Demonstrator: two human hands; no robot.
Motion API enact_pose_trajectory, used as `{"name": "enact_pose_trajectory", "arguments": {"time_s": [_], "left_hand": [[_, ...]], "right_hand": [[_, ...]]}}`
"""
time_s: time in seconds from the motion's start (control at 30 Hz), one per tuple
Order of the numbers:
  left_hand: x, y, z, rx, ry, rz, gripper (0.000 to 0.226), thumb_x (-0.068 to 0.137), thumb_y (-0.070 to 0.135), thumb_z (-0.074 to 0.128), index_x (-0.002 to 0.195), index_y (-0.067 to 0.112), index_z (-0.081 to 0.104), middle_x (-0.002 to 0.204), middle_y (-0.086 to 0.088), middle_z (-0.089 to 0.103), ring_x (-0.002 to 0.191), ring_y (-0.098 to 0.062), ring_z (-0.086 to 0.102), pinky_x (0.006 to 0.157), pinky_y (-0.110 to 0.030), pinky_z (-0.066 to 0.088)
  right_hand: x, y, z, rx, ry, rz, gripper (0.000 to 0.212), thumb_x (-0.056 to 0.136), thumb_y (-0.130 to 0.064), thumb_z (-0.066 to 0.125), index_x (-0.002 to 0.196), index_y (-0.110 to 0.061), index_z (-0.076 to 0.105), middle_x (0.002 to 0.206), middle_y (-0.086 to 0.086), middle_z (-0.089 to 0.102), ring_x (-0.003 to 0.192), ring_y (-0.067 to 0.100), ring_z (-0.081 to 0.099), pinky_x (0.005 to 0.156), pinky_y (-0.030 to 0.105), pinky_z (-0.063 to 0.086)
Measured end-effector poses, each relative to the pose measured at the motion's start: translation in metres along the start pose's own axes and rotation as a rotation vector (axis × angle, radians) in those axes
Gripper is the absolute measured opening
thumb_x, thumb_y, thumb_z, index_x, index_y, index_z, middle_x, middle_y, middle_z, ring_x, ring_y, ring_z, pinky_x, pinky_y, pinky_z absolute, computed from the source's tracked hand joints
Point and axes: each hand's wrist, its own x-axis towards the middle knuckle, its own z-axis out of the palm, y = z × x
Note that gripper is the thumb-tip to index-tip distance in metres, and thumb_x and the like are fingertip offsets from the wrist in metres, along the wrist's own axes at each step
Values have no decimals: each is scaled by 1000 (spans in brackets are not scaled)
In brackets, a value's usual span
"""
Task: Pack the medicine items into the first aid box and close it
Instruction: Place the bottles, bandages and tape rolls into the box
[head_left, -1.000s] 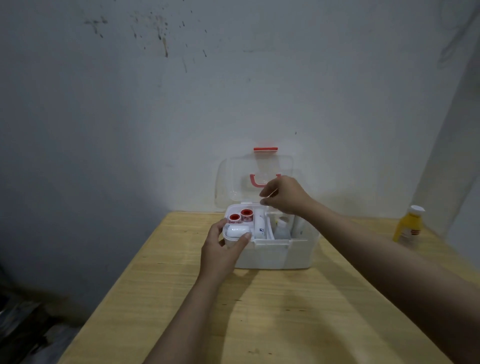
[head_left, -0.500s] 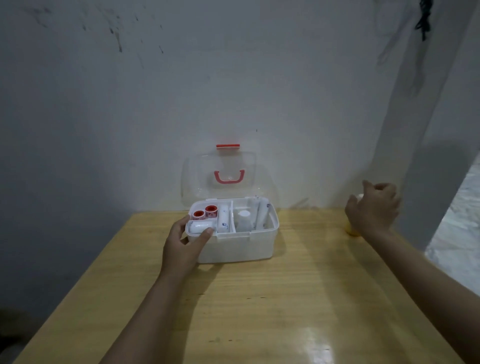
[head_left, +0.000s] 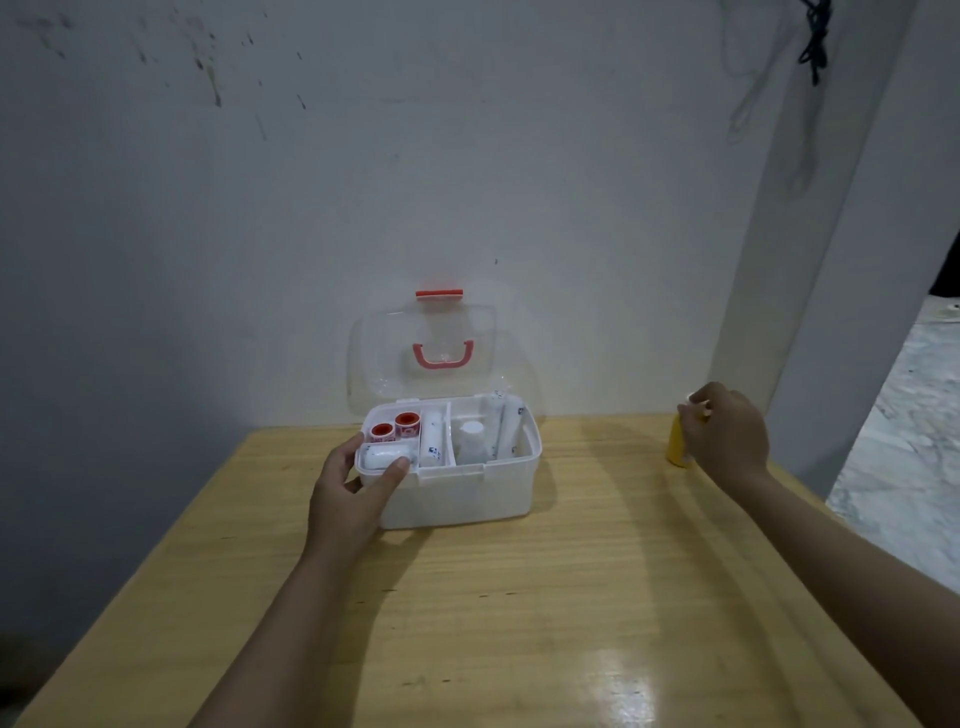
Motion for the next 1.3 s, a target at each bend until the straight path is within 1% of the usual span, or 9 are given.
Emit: {"name": "enact_pose_trajectory", "arguments": {"time_s": [0.1, 0.23, 0.4, 0.6, 0.73, 0.83, 1.03, 1.2, 1.3], "left_hand": [[0, 0, 0, -1, -6, 0, 65, 74, 32, 77, 133, 23, 50, 130, 5, 54, 110, -22, 58, 78, -33, 55], [-1, 3, 1, -3, -8, 0, 63, 76, 30, 76, 133, 24, 50, 124, 7, 53, 107, -20, 57, 72, -29, 54], [-1, 3, 0, -16, -10, -26, 62, 75, 31, 77, 131, 26, 51, 127, 5, 55, 107, -21, 60, 75, -34, 57], [-2, 5, 0, -37, -19, -39, 60, 73, 31, 78, 127, 28, 52, 126, 4, 58, 107, -21, 62, 74, -33, 58], [-2, 6, -1, -40, -17, -38, 59, 74, 30, 78, 127, 28, 52, 124, 4, 58, 102, -16, 62, 69, -28, 56], [-1, 5, -1, -41, -19, -37, 58, 74, 29, 78, 126, 29, 52, 125, 5, 57, 102, -16, 62, 69, -27, 56], [-2, 5, -2, -38, -17, -30, 63, 74, 31, 77, 131, 27, 51, 128, 6, 56, 108, -20, 60, 76, -33, 58], [-2, 4, -1, -33, -11, -22, 60, 75, 29, 76, 130, 28, 52, 123, 9, 55, 106, -17, 60, 74, -29, 56], [-2, 3, -1, -25, -8, -22, 60, 75, 29, 76, 130, 28, 52, 125, 8, 56, 105, -16, 60, 75, -31, 57]], "right_hand": [[-5, -16, -8, 112, 37, -29, 16, 82, -19, 66, 90, -5, 65, 86, 16, 69, 73, 30, 64, 64, 33, 47], [-5, -65, -27, 458, 105, 27, 15, 80, -26, 70, 81, -12, 65, 76, 3, 68, 67, 15, 64, 65, 29, 52], [-5, -127, -29, 710, 32, -66, 14, 79, -25, 72, 79, -14, 65, 73, -1, 67, 69, 9, 67, 60, 22, 53], [-29, -148, 7, 588, -251, -257, 11, 77, -23, 75, 77, -14, 67, 75, 5, 70, 68, 14, 68, 61, 23, 56], [-41, -146, 22, 505, -407, -293, 12, 77, -23, 75, 82, -13, 70, 76, 7, 71, 71, 17, 68, 68, 32, 59], [-46, -142, 30, 466, -474, -303, 11, 76, -23, 76, 81, -15, 70, 78, 5, 70, 71, 14, 67, 69, 33, 58], [-50, -134, 32, 468, -497, -300, 13, 73, -29, 78, 79, -21, 68, 86, -4, 68, 77, 4, 64, 62, 12, 44], [-32, -141, 40, 673, -364, -74, 12, 81, -29, 70, 83, -17, 69, 86, -3, 69, 80, 12, 65, 67, 23, 50], [-7, -148, 59, 761, -322, 171, 30, 86, -32, 64, 107, -10, 65, 100, 2, 66, 95, 18, 62, 73, 22, 48]]}}
